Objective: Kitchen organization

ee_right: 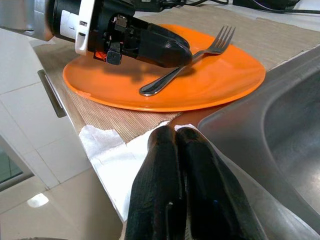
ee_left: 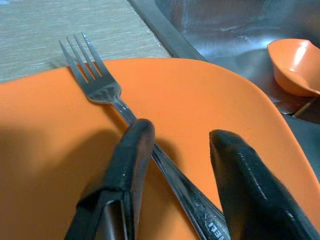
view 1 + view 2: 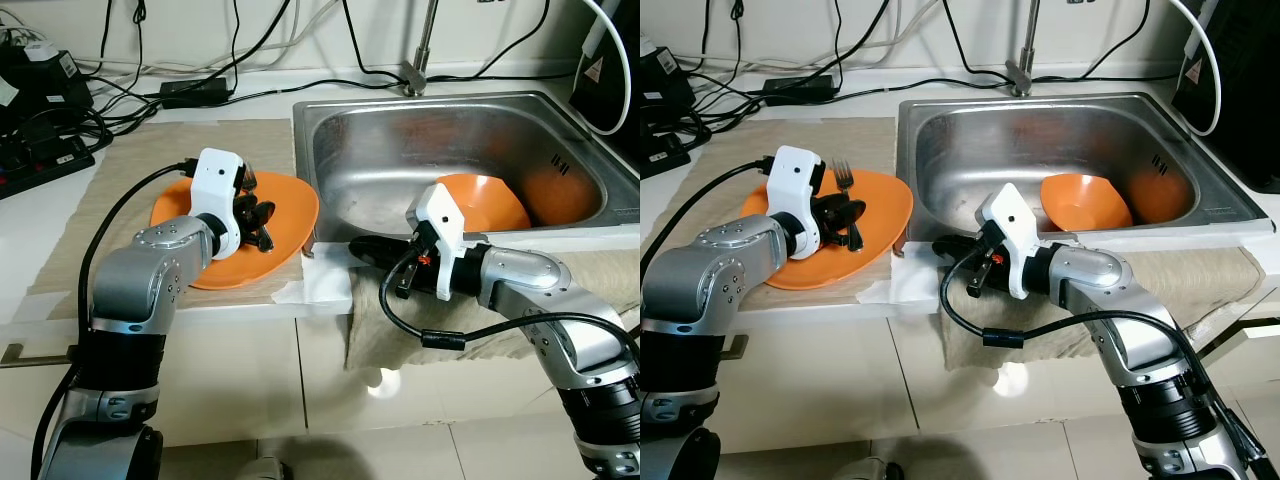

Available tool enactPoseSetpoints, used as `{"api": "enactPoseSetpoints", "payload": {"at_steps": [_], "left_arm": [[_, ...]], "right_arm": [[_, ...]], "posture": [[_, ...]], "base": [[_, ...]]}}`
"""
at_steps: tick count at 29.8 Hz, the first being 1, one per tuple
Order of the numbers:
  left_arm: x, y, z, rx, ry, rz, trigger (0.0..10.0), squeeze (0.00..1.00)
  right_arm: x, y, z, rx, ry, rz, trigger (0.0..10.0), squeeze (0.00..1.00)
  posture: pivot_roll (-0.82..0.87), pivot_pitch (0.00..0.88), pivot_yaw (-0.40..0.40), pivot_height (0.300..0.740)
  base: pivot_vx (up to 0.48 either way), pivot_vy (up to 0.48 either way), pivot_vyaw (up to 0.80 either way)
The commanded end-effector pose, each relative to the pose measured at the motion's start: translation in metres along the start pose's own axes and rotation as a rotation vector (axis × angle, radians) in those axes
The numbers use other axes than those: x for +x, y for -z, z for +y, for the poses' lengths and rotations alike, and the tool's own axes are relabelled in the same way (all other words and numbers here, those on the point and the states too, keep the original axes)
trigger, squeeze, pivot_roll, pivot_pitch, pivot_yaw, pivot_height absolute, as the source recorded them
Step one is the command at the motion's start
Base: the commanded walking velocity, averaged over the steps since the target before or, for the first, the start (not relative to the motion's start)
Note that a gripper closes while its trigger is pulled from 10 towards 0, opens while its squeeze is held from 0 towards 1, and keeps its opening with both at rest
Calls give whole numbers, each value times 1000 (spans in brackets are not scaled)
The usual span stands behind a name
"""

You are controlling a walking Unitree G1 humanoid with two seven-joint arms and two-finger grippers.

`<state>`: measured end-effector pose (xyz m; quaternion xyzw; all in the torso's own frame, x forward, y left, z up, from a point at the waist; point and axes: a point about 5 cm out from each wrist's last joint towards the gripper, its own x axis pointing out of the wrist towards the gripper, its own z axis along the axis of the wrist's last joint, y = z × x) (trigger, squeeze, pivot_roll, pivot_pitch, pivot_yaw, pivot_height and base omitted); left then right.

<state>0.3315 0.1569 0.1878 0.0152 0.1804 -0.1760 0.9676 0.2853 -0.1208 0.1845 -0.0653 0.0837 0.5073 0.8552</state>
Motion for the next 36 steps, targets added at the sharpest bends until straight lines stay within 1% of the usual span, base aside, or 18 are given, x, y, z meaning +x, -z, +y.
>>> {"api": "enactPoseSetpoints", "payload": {"at_steps": [1,4,6,14,17,21,22,23,24,29,30,33,36], "left_arm": [[0,1,4,11,-20,21,10000,1000],[-1,2,4,21,-21,34,10000,1000],[-1,6,5,27,-33,60,10000,1000],[0,9,5,29,-30,79,10000,1000],[1,8,4,30,-18,73,10000,1000],[2,6,0,36,23,58,10000,1000],[2,7,-4,49,49,70,10000,1000],[2,7,-4,49,49,70,10000,1000],[2,8,-5,65,53,87,10000,0],[3,13,-6,77,58,132,10000,0],[3,17,-8,75,76,172,10000,0],[4,27,-6,114,73,235,10000,0],[5,31,-3,133,74,260,10000,0]], "right_arm": [[2,-2,-1,-4,1,3,10000,0],[2,-2,-1,-4,1,3,10000,0],[2,-2,-1,-5,0,3,10000,0],[3,-2,-1,-6,-1,2,10000,0],[3,-2,-1,-6,0,2,10000,0],[1,-2,-1,-7,4,3,10000,0],[1,-2,-2,-7,6,3,10000,0],[1,-2,-2,-7,6,3,10000,0],[1,-2,-2,-6,7,3,10000,0],[2,-2,-1,-6,4,3,10000,0],[2,-2,-1,-6,1,2,10000,0],[3,-3,-1,-6,-2,1,10000,0],[4,-3,-1,-6,-2,1,10000,0]], "posture": [[83,24,45,740],[83,24,45,740],[85,21,46,740],[81,17,49,740],[79,17,49,740],[75,15,48,740],[76,15,48,740],[76,15,48,740],[76,16,48,740],[80,18,48,740],[83,20,48,740],[84,21,49,740],[83,21,51,740]], "base": [[0,0,0],[0,0,0],[0,0,0],[0,0,0],[0,0,0],[0,0,0],[0,0,0],[0,0,0],[0,0,0],[0,0,0],[0,0,0],[0,0,0],[0,0,0]]}}
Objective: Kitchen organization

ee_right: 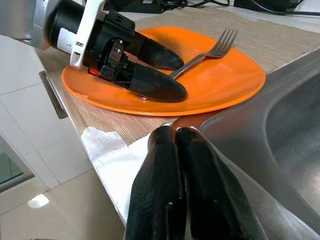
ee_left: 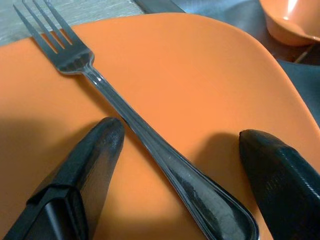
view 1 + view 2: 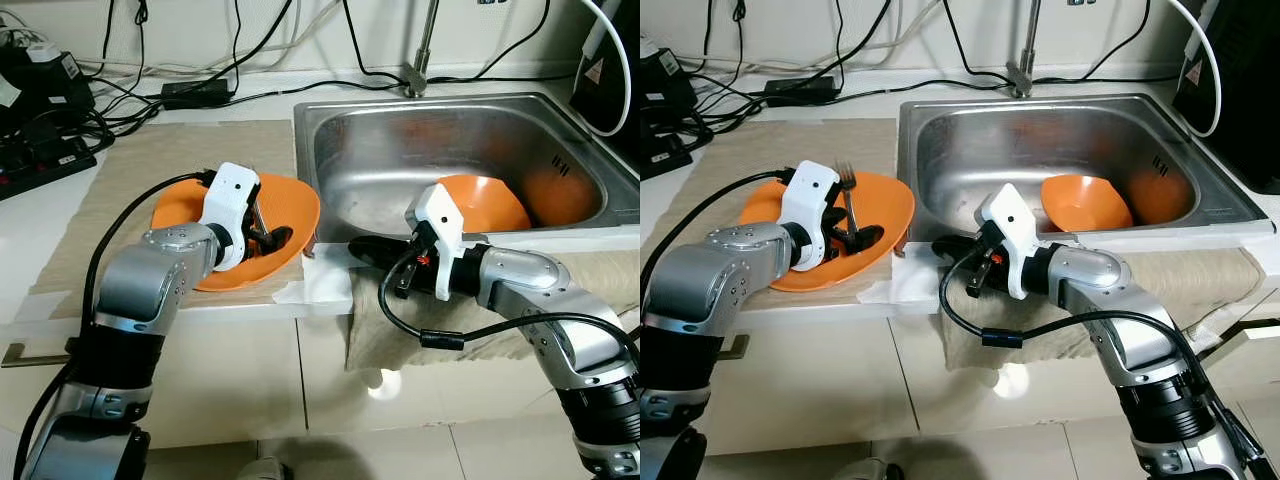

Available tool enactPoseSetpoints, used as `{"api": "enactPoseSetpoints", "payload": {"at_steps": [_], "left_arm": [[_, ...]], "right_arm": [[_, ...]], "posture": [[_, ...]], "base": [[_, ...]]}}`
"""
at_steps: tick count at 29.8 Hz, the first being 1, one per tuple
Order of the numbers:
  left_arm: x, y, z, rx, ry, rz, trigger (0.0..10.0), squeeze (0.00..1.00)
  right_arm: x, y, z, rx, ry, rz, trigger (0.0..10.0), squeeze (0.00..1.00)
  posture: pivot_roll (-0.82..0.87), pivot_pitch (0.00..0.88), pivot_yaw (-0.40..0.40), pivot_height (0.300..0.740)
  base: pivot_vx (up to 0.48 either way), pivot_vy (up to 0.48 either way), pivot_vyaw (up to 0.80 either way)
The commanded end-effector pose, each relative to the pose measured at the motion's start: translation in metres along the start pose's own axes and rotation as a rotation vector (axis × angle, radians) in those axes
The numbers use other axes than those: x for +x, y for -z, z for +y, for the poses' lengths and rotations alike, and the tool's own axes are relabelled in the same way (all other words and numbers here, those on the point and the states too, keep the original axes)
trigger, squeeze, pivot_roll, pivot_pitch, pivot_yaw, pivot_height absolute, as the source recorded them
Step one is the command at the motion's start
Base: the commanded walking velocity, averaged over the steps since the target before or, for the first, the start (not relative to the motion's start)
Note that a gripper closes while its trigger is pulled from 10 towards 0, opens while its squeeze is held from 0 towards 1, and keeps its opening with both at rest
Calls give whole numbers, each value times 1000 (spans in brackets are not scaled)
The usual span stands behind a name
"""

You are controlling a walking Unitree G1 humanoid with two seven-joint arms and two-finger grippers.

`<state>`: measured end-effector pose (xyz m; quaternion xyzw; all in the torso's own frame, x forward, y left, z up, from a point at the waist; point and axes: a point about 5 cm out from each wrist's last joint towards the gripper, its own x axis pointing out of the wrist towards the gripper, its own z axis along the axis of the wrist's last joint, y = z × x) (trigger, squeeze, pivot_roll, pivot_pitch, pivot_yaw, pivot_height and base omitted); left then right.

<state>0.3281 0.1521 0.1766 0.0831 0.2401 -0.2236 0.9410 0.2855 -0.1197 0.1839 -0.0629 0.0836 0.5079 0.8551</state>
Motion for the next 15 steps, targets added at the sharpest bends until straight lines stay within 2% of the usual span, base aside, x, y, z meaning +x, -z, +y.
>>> {"api": "enactPoseSetpoints", "payload": {"at_steps": [1,5,6,7,12,15], "left_arm": [[6,20,1,2,2,118,10000,0],[8,22,2,15,9,131,10000,0],[9,22,2,17,12,133,3176,0],[9,22,1,17,19,133,0,0],[11,24,2,4,33,137,0,0],[13,24,2,-65,49,138,0,0]], "right_arm": [[3,-3,-1,-10,-1,3,10000,0],[3,-3,-1,-8,3,2,10000,0],[3,-3,-1,-7,4,2,10000,0],[2,-3,-1,-7,5,2,10000,0],[2,-3,-1,-6,9,2,10000,0],[2,-3,-2,-7,10,4,10000,0]], "posture": [[83,21,51,740],[77,21,55,740],[77,21,55,740],[75,21,55,740],[74,22,53,740],[75,22,52,740]], "base": [[0,0,0],[0,0,0],[0,0,0],[0,0,0],[0,0,0],[0,0,0]]}}
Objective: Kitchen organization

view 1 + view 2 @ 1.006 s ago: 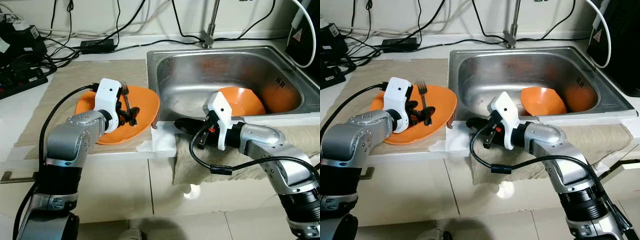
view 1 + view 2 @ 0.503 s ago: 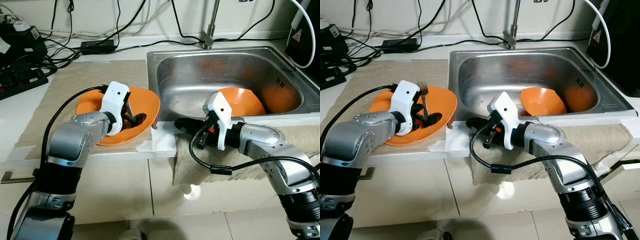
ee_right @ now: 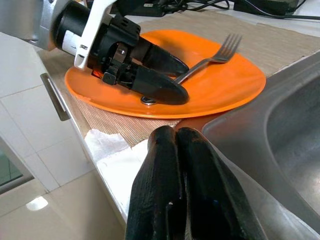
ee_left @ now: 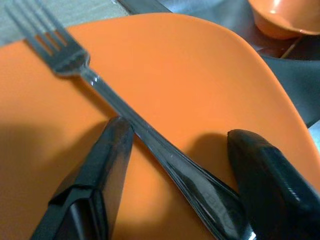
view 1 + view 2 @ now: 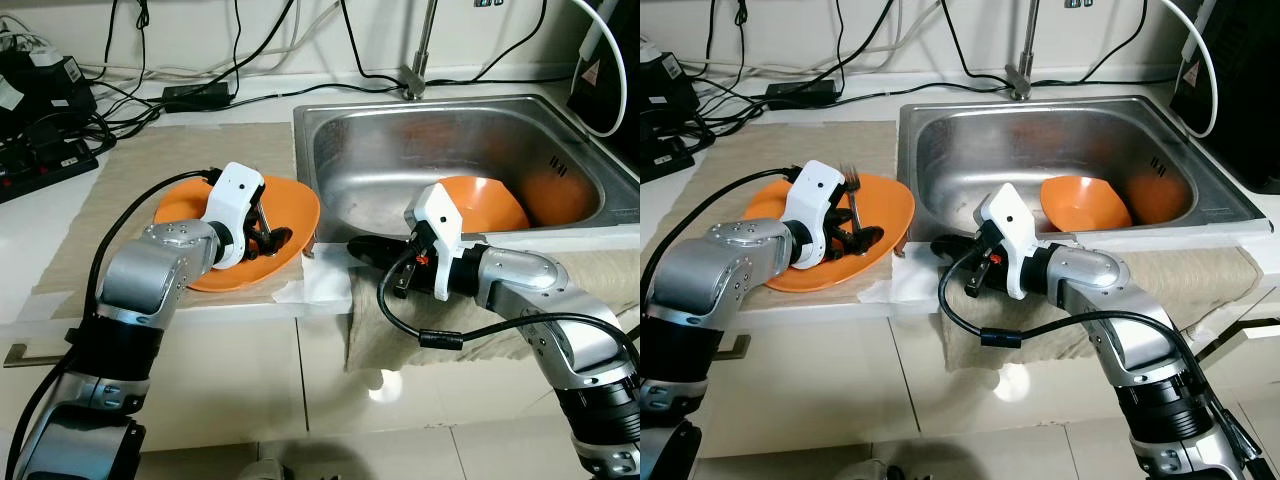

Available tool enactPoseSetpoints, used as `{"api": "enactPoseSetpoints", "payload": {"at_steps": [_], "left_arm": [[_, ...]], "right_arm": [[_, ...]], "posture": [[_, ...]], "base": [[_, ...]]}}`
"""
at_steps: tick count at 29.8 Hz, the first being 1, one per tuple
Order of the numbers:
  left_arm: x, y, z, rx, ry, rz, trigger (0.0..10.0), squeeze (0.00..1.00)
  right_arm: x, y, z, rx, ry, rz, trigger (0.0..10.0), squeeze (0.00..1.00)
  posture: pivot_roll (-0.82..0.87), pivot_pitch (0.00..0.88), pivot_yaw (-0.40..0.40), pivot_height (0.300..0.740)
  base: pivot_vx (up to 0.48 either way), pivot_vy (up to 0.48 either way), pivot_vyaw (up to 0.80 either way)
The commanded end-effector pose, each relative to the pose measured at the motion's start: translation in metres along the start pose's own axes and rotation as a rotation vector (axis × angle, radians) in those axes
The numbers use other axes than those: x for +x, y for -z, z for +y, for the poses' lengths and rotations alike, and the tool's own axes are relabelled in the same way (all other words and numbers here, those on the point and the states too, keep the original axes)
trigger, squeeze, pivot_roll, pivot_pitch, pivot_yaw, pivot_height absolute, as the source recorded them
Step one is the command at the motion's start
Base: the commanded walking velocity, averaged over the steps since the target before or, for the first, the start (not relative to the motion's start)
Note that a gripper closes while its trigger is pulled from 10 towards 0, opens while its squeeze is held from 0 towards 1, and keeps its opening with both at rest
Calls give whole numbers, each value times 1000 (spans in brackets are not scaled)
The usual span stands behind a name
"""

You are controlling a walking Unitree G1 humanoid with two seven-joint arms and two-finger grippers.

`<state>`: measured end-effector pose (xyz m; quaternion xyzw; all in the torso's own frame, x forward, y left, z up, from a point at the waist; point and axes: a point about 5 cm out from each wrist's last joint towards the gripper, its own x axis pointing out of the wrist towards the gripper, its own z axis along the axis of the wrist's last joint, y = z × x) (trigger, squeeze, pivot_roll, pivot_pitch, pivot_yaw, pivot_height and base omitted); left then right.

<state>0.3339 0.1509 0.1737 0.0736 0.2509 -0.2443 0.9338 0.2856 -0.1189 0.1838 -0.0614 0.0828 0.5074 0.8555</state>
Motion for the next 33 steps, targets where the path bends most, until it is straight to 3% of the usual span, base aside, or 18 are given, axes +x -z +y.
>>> {"api": "enactPoseSetpoints", "payload": {"at_steps": [1,7,16,33], "left_arm": [[8,23,3,-100,-3,116,0,0],[9,19,5,-142,-10,67,0,0],[10,12,5,-134,-25,4,0,0],[-4,-30,19,-142,-67,-169,0,0]], "right_arm": [[1,-3,-2,-9,10,7,10000,0],[1,-2,-2,-6,10,6,10000,0],[1,-2,-2,-5,13,7,10000,0],[1,-1,-3,-1,19,6,10000,0]], "posture": [[75,23,53,740],[76,27,51,740],[73,30,45,740],[75,32,47,740]], "base": [[0,0,0],[0,0,0],[0,0,0],[0,0,0]]}}
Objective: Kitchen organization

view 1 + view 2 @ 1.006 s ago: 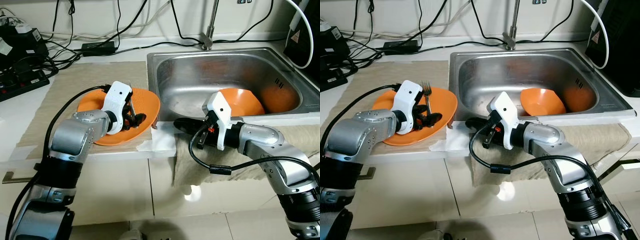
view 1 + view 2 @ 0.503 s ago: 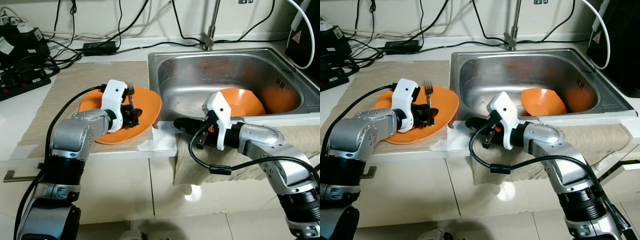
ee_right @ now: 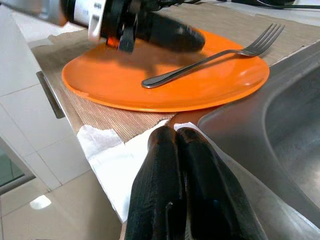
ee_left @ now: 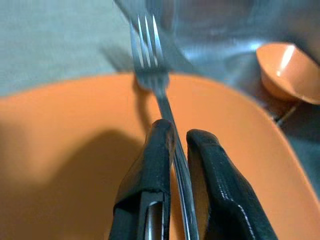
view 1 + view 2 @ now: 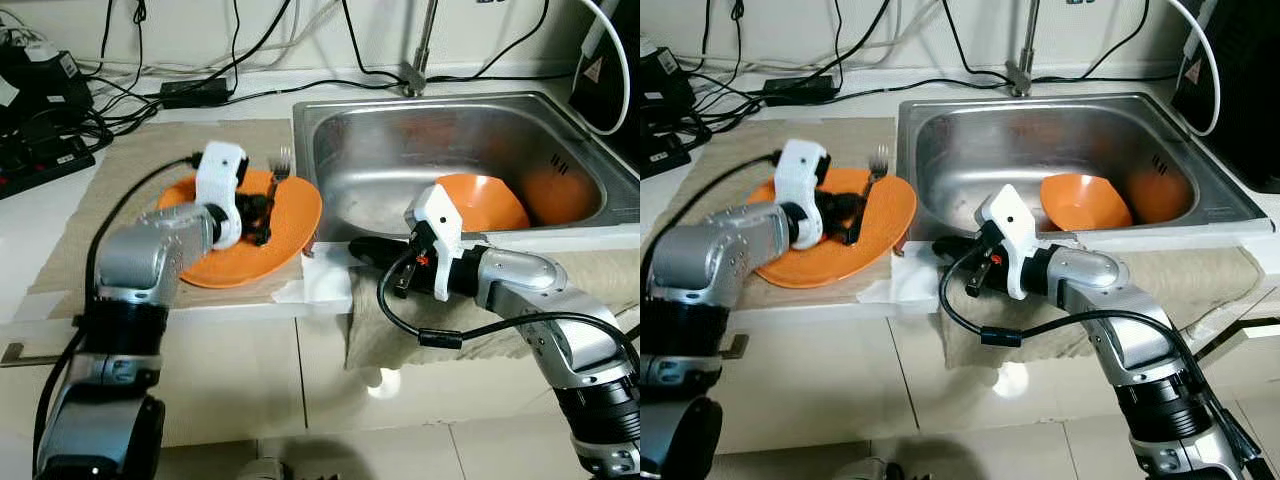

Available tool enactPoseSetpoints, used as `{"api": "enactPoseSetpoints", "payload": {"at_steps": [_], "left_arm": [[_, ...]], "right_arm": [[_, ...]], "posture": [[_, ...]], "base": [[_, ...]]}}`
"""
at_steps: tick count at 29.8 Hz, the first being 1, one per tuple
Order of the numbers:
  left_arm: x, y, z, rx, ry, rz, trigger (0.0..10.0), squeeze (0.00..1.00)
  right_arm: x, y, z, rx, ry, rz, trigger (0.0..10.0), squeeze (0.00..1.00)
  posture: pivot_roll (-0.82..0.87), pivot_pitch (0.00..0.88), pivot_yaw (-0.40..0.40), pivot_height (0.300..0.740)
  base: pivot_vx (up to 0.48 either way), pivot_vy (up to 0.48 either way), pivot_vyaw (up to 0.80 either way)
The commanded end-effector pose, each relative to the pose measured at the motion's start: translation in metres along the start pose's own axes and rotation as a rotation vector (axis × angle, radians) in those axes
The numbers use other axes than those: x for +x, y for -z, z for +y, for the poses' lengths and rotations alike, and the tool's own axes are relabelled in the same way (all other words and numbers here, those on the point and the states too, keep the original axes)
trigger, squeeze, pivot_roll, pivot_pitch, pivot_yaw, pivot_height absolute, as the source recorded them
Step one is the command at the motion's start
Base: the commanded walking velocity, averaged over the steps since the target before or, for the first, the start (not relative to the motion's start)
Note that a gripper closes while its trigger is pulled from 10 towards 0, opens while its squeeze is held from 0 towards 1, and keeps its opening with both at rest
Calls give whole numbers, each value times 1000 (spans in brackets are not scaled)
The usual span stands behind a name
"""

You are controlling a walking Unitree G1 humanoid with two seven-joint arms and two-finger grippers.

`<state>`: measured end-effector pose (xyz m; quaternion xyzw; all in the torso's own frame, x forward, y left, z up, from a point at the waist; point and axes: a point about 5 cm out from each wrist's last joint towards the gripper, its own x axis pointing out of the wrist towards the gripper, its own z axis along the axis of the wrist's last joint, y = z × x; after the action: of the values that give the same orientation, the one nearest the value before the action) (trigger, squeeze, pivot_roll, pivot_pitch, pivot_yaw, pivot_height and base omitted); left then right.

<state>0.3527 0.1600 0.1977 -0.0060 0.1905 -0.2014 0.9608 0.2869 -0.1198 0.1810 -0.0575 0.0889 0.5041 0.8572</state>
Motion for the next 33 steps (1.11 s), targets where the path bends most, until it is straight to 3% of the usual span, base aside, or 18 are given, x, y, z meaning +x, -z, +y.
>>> {"api": "enactPoseSetpoints", "payload": {"at_steps": [1,7,9,10,11,12,13,33], "left_arm": [[-4,-6,2,9,-6,-21,0,0],[-6,-9,3,22,-11,-35,0,0],[-6,-10,2,70,-18,-36,0,0],[-6,-10,2,86,-21,-32,4745,0],[-6,-10,1,93,-24,-30,4745,0],[-5,-9,0,99,-27,-29,7216,1000],[-4,-8,-2,93,-18,-35,10000,1000],[-1,6,-8,97,-20,0,10000,1000]], "right_arm": [[1,-4,-1,-13,15,-1,10000,0],[1,-4,-2,-12,16,-2,10000,0],[1,-3,-2,-11,14,-1,10000,0],[1,-3,-2,-11,13,-1,10000,0],[1,-3,-2,-12,13,0,10000,0],[1,-4,-2,-12,12,0,10000,0],[2,-4,-1,-13,10,-1,10000,0],[2,-5,-2,-14,14,-4,10000,0]], "posture": [[75,33,49,740],[75,33,49,740],[80,32,45,740],[80,32,45,740],[80,32,45,740],[80,32,45,740],[81,29,45,740],[77,15,44,740]], "base": [[0,0,0],[0,0,0],[0,0,0],[0,0,0],[0,0,0],[0,0,0],[0,0,0],[0,0,0]]}}
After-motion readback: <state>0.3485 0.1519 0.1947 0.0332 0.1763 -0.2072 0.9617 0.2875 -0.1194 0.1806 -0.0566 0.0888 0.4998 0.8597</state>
